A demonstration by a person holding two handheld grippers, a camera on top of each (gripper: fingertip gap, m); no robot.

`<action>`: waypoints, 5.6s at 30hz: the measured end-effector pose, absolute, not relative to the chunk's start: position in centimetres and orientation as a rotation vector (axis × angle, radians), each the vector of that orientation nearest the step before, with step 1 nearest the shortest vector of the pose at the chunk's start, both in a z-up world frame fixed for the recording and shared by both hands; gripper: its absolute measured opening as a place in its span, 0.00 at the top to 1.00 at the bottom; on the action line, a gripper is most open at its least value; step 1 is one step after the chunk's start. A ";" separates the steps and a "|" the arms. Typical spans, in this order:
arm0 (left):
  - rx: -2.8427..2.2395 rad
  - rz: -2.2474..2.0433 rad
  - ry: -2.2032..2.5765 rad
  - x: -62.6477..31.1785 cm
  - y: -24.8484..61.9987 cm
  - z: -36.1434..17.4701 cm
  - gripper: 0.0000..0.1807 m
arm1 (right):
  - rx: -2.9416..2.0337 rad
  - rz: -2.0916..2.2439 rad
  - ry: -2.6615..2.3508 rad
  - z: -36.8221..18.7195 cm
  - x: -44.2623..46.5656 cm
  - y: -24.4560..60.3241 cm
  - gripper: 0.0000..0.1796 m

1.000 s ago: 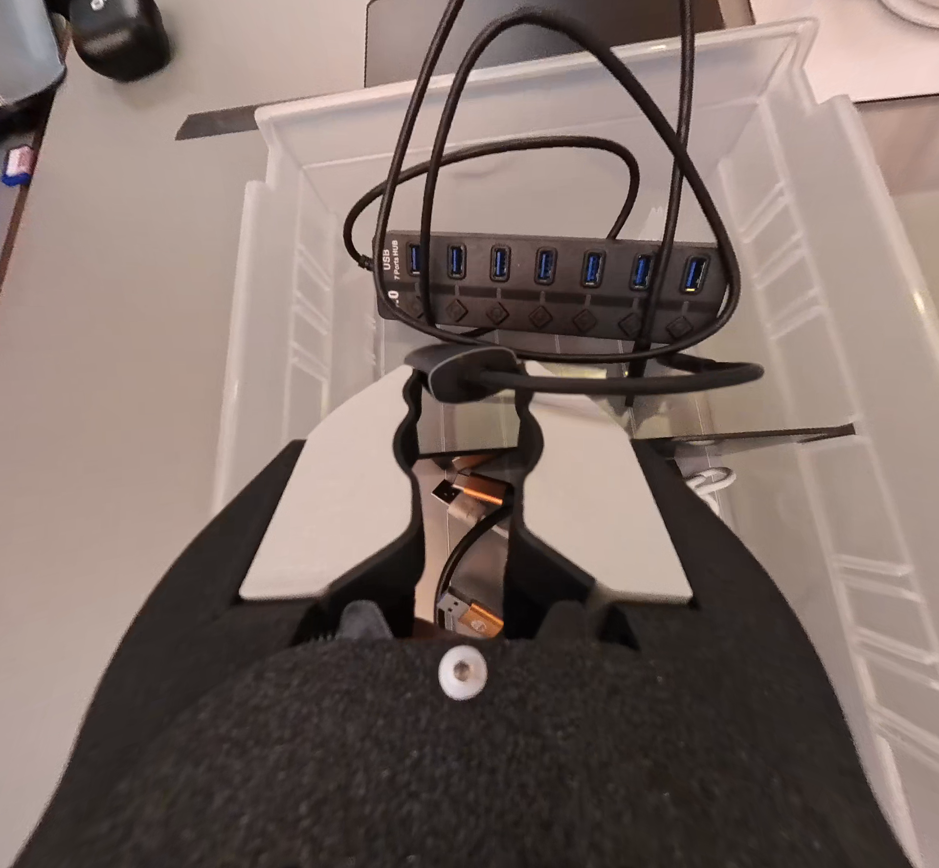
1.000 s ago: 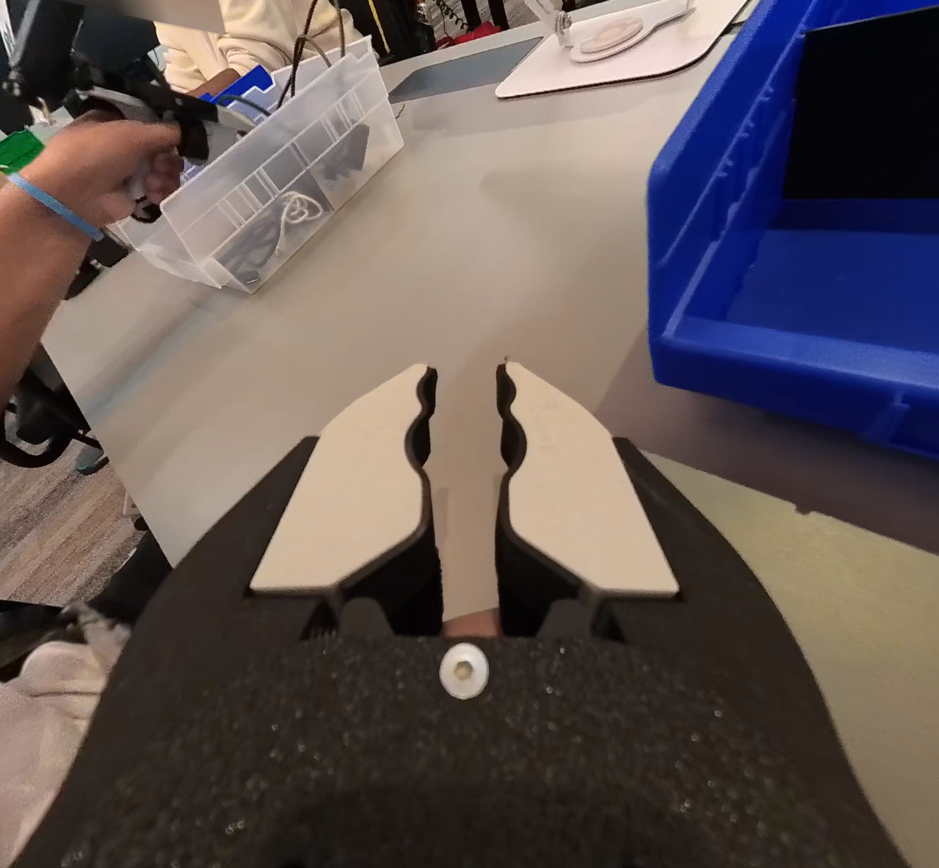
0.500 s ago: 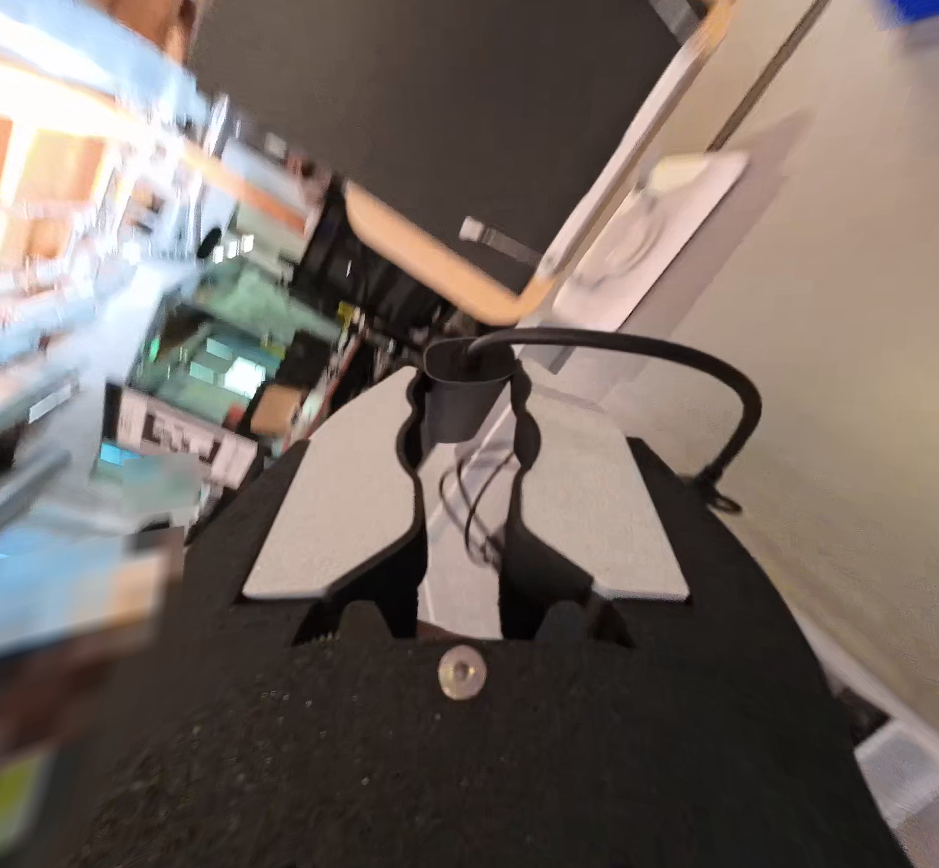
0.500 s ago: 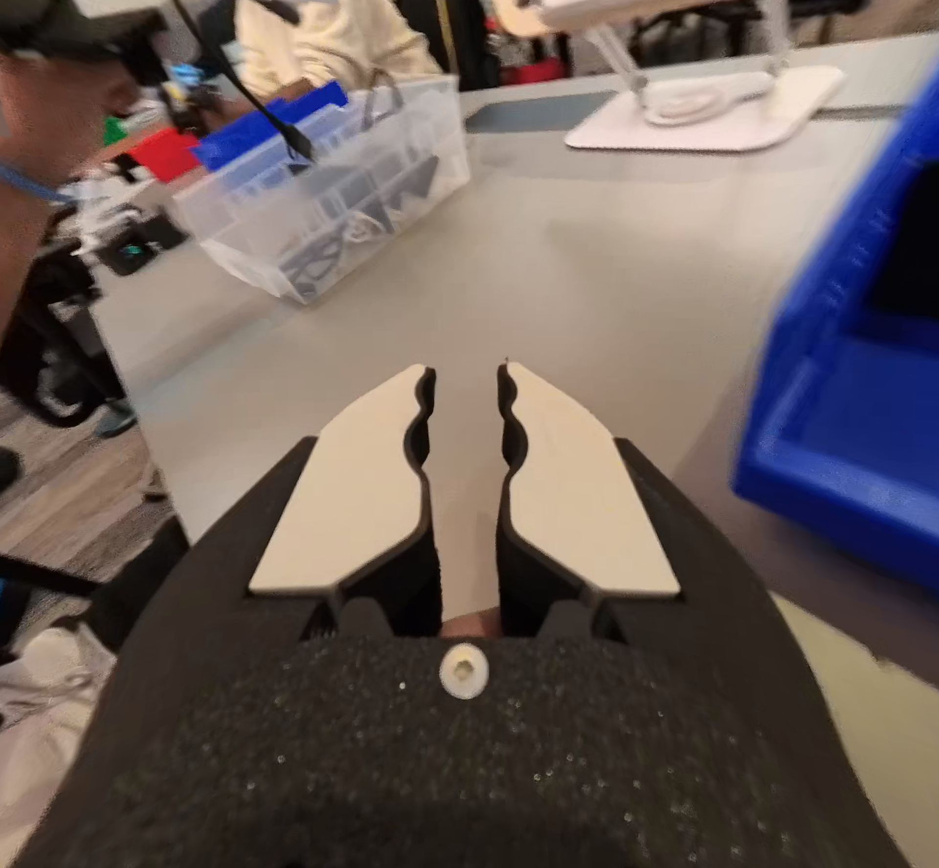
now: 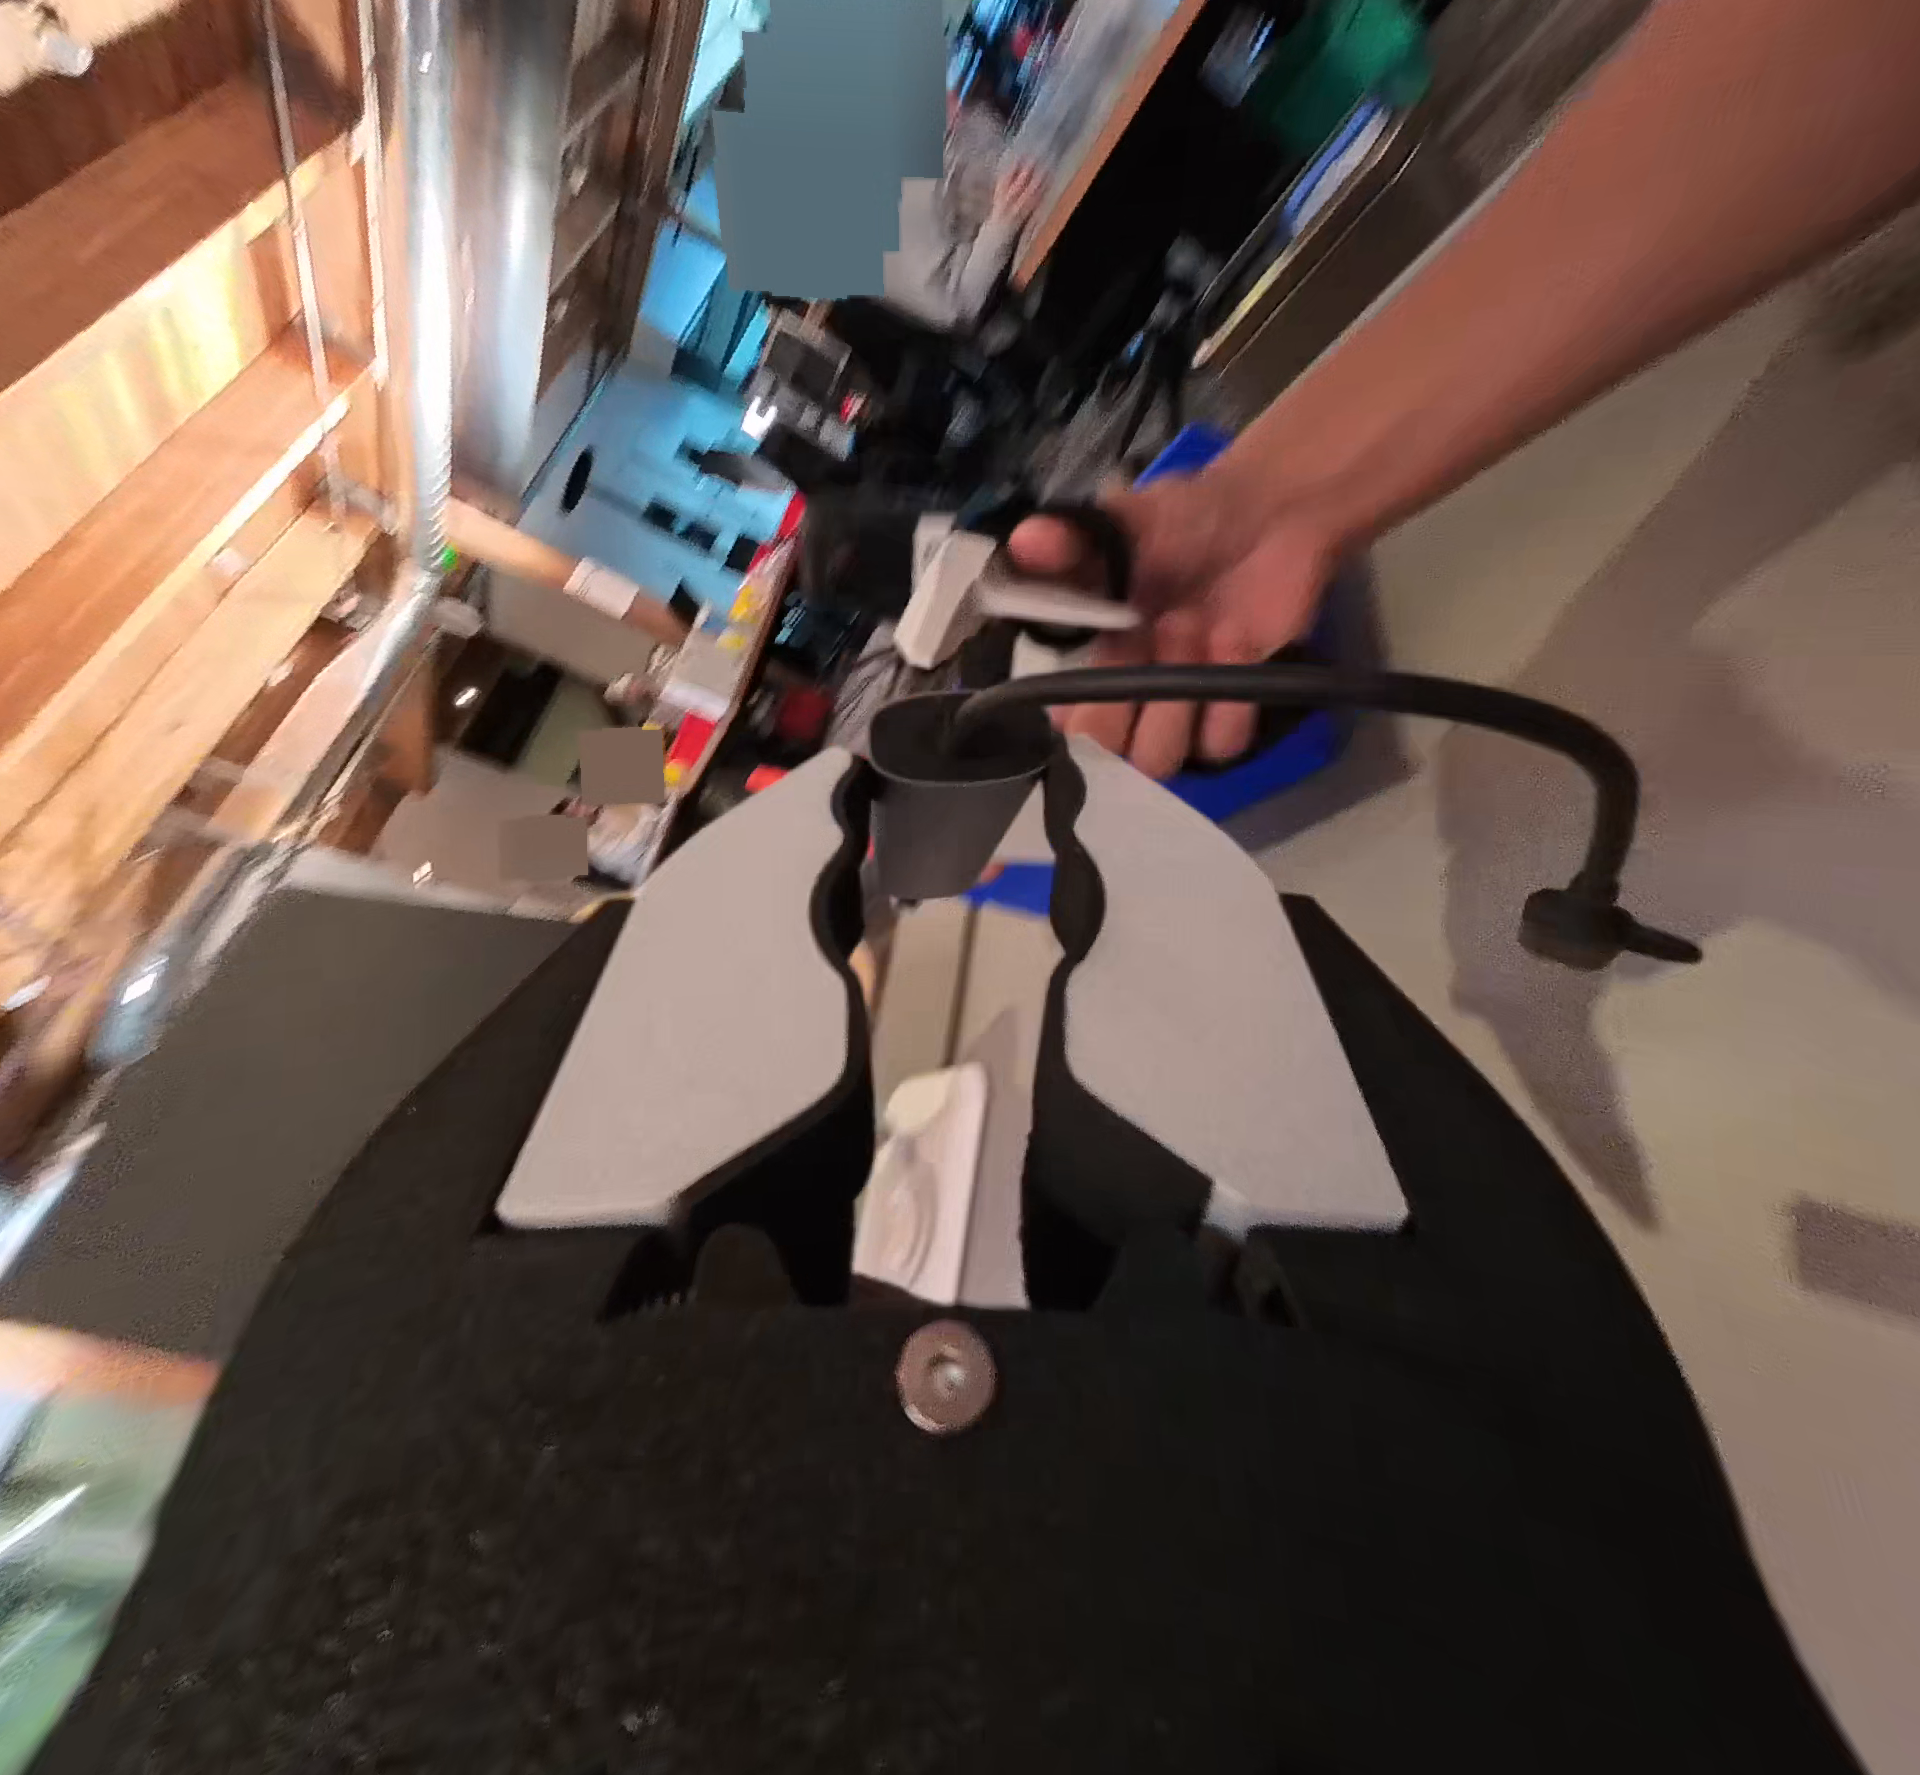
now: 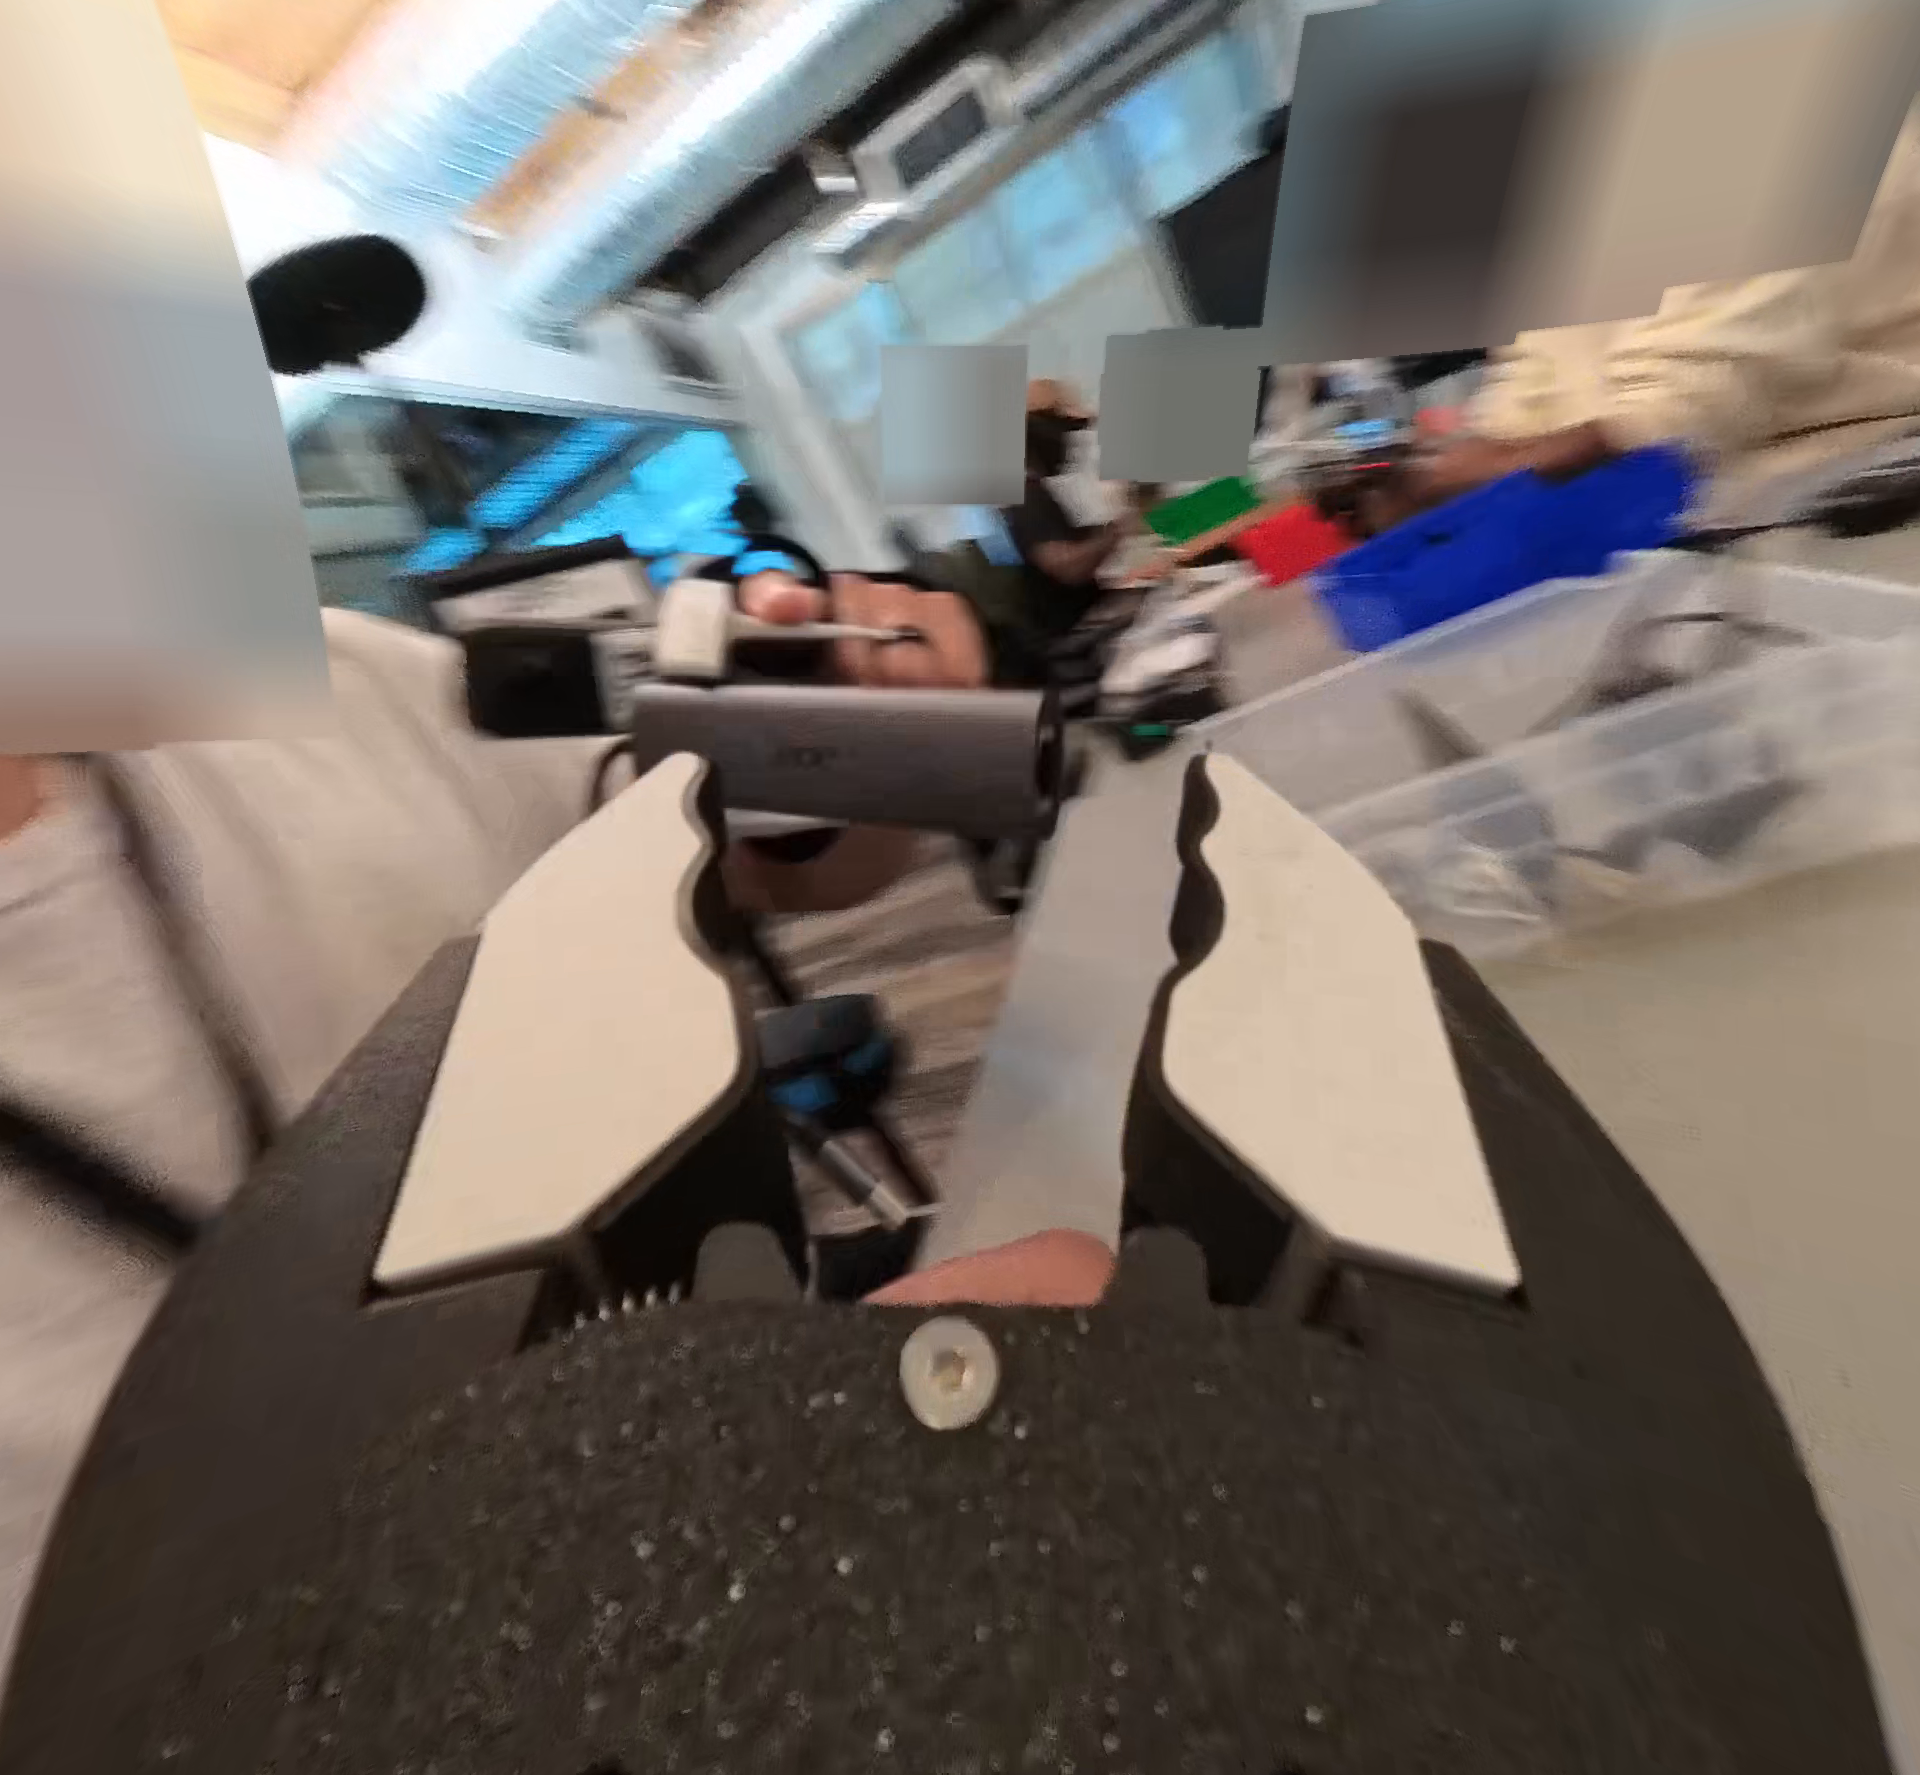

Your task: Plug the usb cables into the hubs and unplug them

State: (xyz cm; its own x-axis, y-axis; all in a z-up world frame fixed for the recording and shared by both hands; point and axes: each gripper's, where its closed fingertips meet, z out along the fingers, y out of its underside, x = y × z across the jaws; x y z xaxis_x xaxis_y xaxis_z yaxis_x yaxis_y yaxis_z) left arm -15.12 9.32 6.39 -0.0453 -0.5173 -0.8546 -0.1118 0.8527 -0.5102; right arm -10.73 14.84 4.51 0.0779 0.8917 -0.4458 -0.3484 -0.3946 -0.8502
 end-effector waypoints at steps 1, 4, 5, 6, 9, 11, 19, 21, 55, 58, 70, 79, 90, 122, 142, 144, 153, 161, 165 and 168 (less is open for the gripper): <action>-0.487 -0.419 1.610 -15.2 8.2 6.7 0.82 | -1.269 1.665 -0.668 5.0 -11.0 13.6 0.55; -0.428 -0.509 1.628 -15.2 6.3 7.1 0.82 | -1.197 1.896 -0.936 4.5 -12.5 9.8 0.62; -0.422 -0.526 1.630 -15.2 6.2 7.0 0.82 | -1.176 1.912 -1.021 4.1 -12.9 8.9 0.70; -0.419 -0.553 1.634 -15.2 6.2 6.9 0.82 | -1.170 1.931 -1.051 3.9 -13.3 8.5 0.75; -0.468 -0.571 1.609 -15.4 7.4 6.5 0.82 | -1.121 1.930 -0.982 4.1 -12.9 9.5 0.87; -0.549 -0.512 1.590 -15.5 9.4 5.7 0.82 | -1.083 1.884 -0.892 4.5 -12.1 10.4 0.90; -0.680 -0.613 1.439 -15.4 10.4 3.8 0.82 | -1.128 2.054 -0.698 2.4 -12.2 11.6 0.91; -0.683 -0.620 1.390 -15.2 10.4 3.9 0.82 | -1.109 2.155 -0.617 2.0 -12.4 12.1 0.91; -1.066 -0.013 1.336 -15.9 18.5 -5.6 0.81 | -1.870 0.331 -0.686 -6.1 -14.1 18.7 0.91; -1.323 -0.336 1.263 -17.5 19.4 -6.3 0.73 | -1.689 0.208 -0.922 -6.3 -13.0 17.1 0.91; -1.155 -0.801 1.579 -16.6 12.8 -6.9 0.89 | -1.477 0.428 -1.181 -6.5 -13.4 11.7 0.90; -0.923 -0.820 1.793 -17.6 10.0 -6.5 0.90 | -1.363 0.435 -1.349 -5.5 -15.9 8.8 0.86; -0.915 -0.751 1.831 -18.1 9.9 -7.1 0.90 | -1.318 0.205 -1.398 -6.9 -17.5 9.4 0.91; -1.815 -0.635 0.815 -31.7 12.4 -11.7 0.88 | -1.286 -0.616 -1.255 -11.6 -12.8 28.9 0.91; -2.184 -0.560 0.608 -34.8 16.0 -17.4 0.69 | -1.226 -0.496 -1.149 -12.0 -12.3 28.5 0.91; -2.180 -0.559 0.628 -34.6 15.9 -17.4 0.69 | -1.237 -0.489 -1.150 -12.2 -12.2 28.6 0.91; -2.245 -0.547 0.371 -38.8 24.3 -10.2 0.72 | -1.252 -0.479 -1.172 -12.7 -12.4 28.7 0.91; -2.622 -0.460 0.361 -40.0 32.4 -13.9 0.72 | -1.264 -0.446 -1.177 -12.9 -12.3 28.5 0.91; -2.826 -0.285 0.495 -40.4 32.1 -16.6 0.74 | -1.268 -0.434 -1.175 -12.9 -12.3 28.5 0.91; -2.926 -0.340 0.568 -39.3 31.3 -16.9 0.75 | -1.270 -0.419 -1.175 -12.9 -12.4 28.5 0.91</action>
